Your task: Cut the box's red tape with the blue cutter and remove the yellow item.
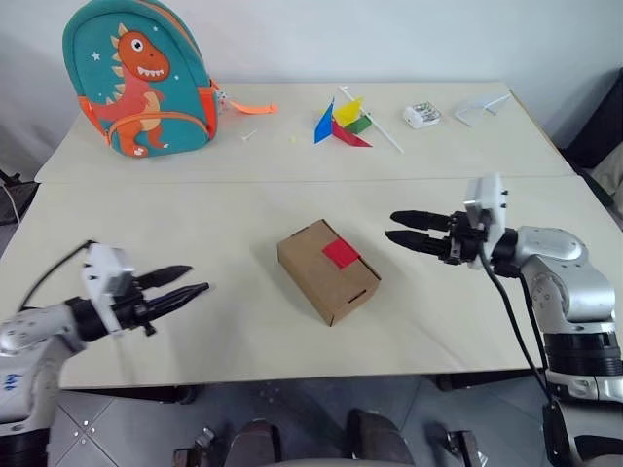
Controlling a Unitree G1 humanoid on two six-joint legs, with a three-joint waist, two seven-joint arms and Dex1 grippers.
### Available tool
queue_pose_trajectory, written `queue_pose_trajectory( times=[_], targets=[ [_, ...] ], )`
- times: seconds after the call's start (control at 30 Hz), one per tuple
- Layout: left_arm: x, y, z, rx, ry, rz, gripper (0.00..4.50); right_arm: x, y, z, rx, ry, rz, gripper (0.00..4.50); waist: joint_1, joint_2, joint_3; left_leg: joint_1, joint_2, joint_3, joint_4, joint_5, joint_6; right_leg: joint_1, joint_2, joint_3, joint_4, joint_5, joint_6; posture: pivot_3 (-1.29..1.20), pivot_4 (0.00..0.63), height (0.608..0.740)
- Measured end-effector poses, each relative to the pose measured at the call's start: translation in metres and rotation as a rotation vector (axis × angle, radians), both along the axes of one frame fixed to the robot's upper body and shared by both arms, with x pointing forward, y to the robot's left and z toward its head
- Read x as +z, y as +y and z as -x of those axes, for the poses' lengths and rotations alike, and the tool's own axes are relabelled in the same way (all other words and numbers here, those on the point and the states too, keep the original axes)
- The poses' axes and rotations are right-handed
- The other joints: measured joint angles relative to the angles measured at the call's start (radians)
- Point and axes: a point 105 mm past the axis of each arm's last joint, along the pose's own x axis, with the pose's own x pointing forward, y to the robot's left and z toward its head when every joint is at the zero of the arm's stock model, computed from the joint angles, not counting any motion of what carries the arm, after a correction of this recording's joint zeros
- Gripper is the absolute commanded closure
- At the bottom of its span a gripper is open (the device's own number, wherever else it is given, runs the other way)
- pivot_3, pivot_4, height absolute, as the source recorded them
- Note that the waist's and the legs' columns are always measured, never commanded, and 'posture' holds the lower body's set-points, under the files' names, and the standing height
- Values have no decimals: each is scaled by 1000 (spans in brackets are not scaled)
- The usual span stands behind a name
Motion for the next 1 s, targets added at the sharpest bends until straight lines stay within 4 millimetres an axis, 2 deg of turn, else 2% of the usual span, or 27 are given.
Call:
queue_pose_trajectory(
  times=[0.1,0.13,0.23,0.37,0.43,0.5,0.63,0.73,0.8,1.0],
  targets=[
    [-3,45,17,114,40,-22,258,-2,1,20,63,-27,-54,499,0,0,0,0,1,1,-1,-1,-1,-2,0,-2,1,0,0,0,150,740],
    [-5,66,26,165,69,-44,0,-5,4,34,108,-30,-63,118,-1,0,0,0,2,1,-2,-2,-1,-2,0,-3,1,0,0,0,150,740],
    [-9,111,46,300,116,-78,0,-11,10,54,178,4,-94,51,-1,0,0,1,2,5,-1,-4,0,-2,-1,-6,0,0,-1,0,150,740],
    [-21,151,67,398,207,-98,0,-4,17,81,285,-29,-143,51,2,-1,0,2,3,7,0,-5,1,-2,-1,-7,0,0,-2,0,150,740],
    [-26,160,73,417,226,-91,0,-1,16,86,291,-68,-150,51,3,-1,0,3,3,8,0,-6,2,-2,-2,-8,0,0,-2,0,150,740],
    [-25,159,72,386,224,-88,0,3,18,89,299,-105,-146,51,4,-2,-1,3,3,8,0,-6,2,-2,-2,-8,0,0,-3,0,150,740],
    [-19,143,60,260,224,-96,0,4,16,92,298,-131,-127,51,3,-2,-1,3,3,9,0,-6,1,-3,-2,-8,2,0,-3,0,150,740],
    [-15,108,41,76,256,-146,0,1,15,94,293,-119,-114,51,3,-2,-1,3,3,10,0,-6,1,-3,-2,-8,2,0,-3,0,150,740],
    [-14,93,31,9,268,-195,0,1,15,94,292,-118,-112,51,2,-2,-1,3,3,10,0,-6,1,-3,-2,-8,2,0,-3,0,150,740],
    [-14,49,-12,-96,245,-357,0,1,19,94,302,-108,-105,51,0,-2,-1,4,3,12,0,-6,1,-4,-2,-8,2,0,-3,0,150,740]
  ],
)
